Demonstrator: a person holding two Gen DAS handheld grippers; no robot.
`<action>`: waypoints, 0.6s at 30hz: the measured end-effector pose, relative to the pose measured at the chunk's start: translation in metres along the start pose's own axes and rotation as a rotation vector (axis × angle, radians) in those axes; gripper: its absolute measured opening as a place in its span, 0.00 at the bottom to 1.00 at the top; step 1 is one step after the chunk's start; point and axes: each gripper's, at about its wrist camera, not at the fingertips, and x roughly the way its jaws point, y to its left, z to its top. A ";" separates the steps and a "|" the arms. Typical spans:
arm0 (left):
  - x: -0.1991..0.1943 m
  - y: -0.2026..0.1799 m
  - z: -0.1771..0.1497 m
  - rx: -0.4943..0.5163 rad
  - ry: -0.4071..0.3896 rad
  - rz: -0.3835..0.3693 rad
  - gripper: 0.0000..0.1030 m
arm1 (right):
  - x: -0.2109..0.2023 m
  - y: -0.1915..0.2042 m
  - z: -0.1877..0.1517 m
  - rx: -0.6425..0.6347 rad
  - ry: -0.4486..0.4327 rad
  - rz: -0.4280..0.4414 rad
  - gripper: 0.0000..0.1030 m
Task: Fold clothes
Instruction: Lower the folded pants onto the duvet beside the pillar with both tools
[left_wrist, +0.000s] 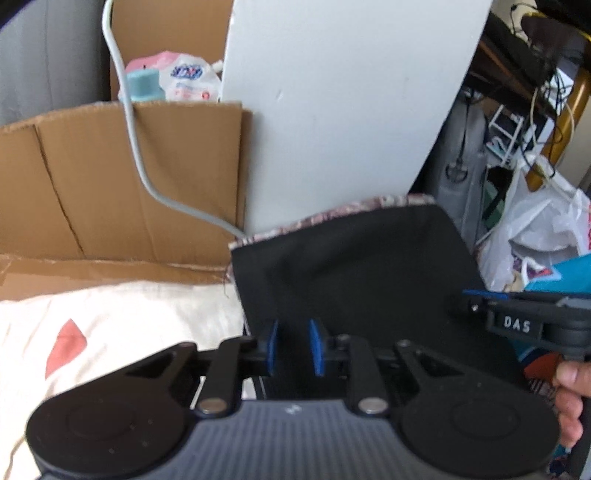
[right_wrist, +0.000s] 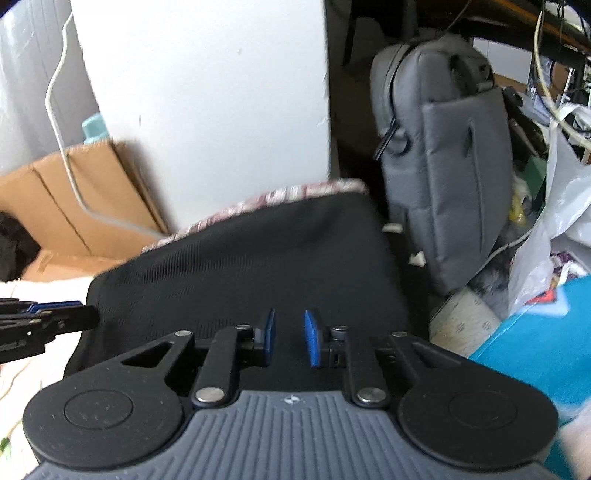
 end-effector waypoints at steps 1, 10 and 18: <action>0.001 0.000 -0.002 0.005 0.004 0.001 0.20 | 0.003 0.000 -0.002 0.000 0.007 -0.004 0.19; 0.038 0.012 -0.018 -0.001 0.024 0.001 0.23 | 0.023 -0.006 -0.023 0.021 -0.026 -0.019 0.19; 0.023 0.026 -0.019 0.029 0.040 0.021 0.30 | 0.020 0.000 -0.028 0.025 -0.038 -0.050 0.19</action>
